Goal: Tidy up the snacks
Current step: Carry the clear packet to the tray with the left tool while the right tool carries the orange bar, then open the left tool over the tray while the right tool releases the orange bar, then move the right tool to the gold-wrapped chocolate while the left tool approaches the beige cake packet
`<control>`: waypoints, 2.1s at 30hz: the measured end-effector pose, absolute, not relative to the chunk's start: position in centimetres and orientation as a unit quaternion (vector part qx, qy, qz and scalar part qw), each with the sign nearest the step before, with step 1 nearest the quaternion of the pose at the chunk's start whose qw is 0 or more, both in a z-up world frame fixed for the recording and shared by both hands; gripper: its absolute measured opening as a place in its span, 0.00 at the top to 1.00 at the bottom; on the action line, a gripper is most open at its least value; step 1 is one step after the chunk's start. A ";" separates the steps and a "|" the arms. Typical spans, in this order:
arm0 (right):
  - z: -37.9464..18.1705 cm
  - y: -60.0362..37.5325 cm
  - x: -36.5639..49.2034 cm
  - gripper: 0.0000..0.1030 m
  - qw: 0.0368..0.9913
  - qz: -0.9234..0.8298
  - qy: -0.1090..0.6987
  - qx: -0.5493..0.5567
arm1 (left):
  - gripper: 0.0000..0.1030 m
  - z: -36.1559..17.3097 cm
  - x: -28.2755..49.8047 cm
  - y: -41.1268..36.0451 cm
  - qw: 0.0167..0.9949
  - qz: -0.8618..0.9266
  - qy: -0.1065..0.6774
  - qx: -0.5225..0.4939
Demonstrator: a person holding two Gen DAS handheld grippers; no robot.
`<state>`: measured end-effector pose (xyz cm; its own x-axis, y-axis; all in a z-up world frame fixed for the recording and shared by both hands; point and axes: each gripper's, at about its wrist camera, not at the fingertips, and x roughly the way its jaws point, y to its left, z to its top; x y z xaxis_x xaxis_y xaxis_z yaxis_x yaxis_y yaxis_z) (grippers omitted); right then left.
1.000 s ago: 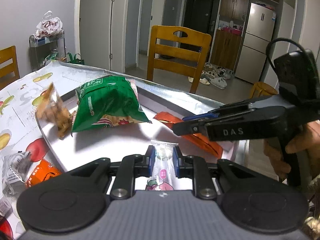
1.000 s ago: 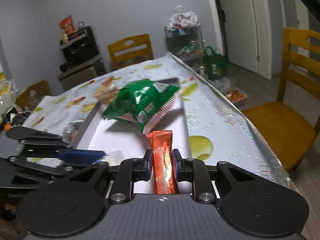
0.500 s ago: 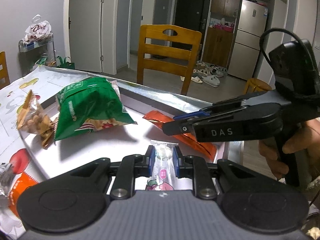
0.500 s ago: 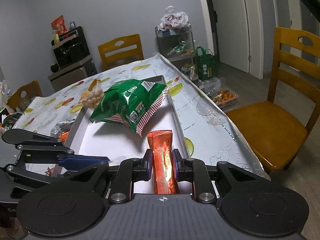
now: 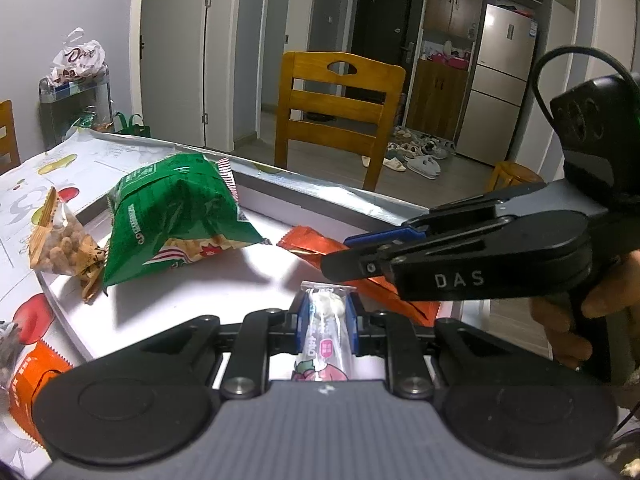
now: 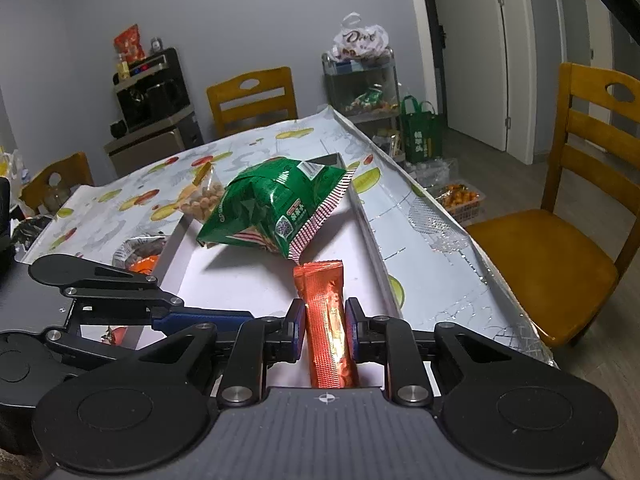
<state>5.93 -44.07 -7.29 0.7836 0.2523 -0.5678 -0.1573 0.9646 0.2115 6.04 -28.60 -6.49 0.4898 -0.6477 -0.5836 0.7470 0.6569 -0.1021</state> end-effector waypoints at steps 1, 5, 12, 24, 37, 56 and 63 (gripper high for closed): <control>-7.3 -44.0 5.9 0.77 0.941 0.109 0.311 0.077 | 0.85 -6.6 5.9 -28.6 0.860 -0.405 0.300 0.081; -7.2 -44.0 5.8 0.77 0.941 0.111 0.310 0.079 | 0.85 -6.4 5.8 -28.3 0.861 -0.403 0.299 0.080; -7.0 -43.9 5.7 0.75 0.940 0.117 0.311 0.082 | 0.84 -6.2 5.4 -27.9 0.863 -0.399 0.301 0.078; -6.1 -43.2 5.5 0.57 0.939 0.129 0.306 0.087 | 0.18 -5.2 4.6 -26.2 0.877 -0.383 0.286 0.057; -3.6 -42.5 4.5 0.00 0.956 0.134 0.240 0.107 | 0.09 -2.4 2.0 -14.8 0.926 -0.291 0.241 -0.009; -3.0 -37.3 5.0 0.00 0.948 0.169 0.250 0.103 | 0.04 -3.6 -6.7 5.8 0.968 -0.055 0.236 -0.065; -3.5 -33.9 4.4 0.00 0.937 0.208 0.269 0.085 | 0.04 -5.3 -8.6 6.3 0.968 -0.050 0.246 -0.019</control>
<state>4.41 -33.87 -3.51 0.7688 0.4354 -0.4683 -0.3439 0.8990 0.2712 -8.63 6.34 -5.31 0.8742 -0.1063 -0.4738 0.0878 0.9943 -0.0611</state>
